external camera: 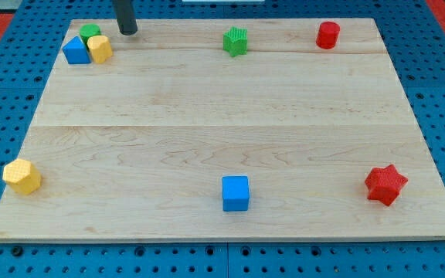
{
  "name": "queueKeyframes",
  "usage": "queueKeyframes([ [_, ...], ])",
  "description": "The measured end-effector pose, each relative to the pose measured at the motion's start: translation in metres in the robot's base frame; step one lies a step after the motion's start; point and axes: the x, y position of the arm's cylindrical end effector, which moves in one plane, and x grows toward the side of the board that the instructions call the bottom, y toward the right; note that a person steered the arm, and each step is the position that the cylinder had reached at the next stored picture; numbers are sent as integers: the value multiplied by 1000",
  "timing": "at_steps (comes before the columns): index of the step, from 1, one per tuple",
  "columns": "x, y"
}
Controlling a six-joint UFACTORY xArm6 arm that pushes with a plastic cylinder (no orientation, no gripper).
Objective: Slide the green star towards the yellow heart
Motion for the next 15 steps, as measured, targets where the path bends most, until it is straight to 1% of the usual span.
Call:
queueKeyframes([
  [2,-1,9],
  [3,-27,60],
  [4,-27,92],
  [6,-27,175],
  [7,-27,254],
  [8,-8,293],
  [9,36,280],
  [10,43,229],
  [11,22,192],
  [12,-5,166],
  [13,-17,133],
  [14,-16,118],
  [15,-16,150],
])
